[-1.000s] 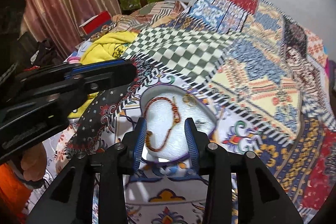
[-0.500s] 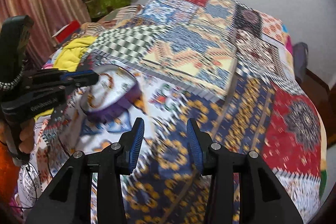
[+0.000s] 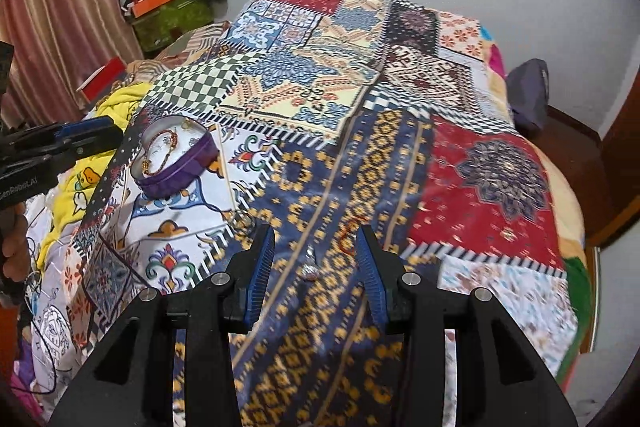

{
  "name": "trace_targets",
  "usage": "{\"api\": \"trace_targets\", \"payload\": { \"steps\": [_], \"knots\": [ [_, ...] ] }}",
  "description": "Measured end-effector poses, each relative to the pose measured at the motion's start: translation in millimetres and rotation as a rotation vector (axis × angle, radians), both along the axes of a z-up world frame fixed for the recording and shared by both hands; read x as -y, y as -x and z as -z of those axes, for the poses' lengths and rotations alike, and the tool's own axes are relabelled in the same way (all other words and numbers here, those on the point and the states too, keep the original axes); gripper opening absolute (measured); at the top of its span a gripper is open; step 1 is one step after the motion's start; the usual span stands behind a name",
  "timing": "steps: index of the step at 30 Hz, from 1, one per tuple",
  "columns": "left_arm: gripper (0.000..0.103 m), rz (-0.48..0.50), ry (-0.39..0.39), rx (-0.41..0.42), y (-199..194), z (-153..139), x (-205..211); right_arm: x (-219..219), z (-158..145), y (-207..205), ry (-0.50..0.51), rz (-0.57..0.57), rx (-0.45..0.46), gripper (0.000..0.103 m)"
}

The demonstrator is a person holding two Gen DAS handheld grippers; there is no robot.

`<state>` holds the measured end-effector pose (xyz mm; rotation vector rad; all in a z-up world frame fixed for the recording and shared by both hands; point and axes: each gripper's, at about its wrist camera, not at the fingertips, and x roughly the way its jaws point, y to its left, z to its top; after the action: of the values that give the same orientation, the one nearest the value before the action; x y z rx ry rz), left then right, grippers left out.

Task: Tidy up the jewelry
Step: 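Move both tools back to the remaining jewelry on the quilt, then grasp a silver charm with the right tool while the left tool grasps a gold ring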

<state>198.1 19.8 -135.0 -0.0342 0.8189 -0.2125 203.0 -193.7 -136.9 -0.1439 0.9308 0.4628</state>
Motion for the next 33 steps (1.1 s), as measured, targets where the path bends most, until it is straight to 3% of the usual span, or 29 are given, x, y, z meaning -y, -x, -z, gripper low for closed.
{"api": "trace_targets", "payload": {
  "steps": [12, 21, 29, 33],
  "knots": [
    [0.036, 0.103, 0.025, -0.151, 3, 50, 54, 31, 20, 13, -0.010, 0.041, -0.063, 0.039],
    [0.035, 0.172, 0.049, -0.224, -8, 77, 77, 23, 38, 8, -0.102, -0.015, -0.140, 0.039],
    [0.032, 0.137, 0.042, -0.238, -27, 89, 75, -2, 59, -7, -0.069, -0.061, -0.160, 0.038],
    [0.032, 0.146, 0.028, -0.203, -31, 83, 79, -6, 68, -13, -0.063, -0.067, -0.174, 0.027]
  ]
}}
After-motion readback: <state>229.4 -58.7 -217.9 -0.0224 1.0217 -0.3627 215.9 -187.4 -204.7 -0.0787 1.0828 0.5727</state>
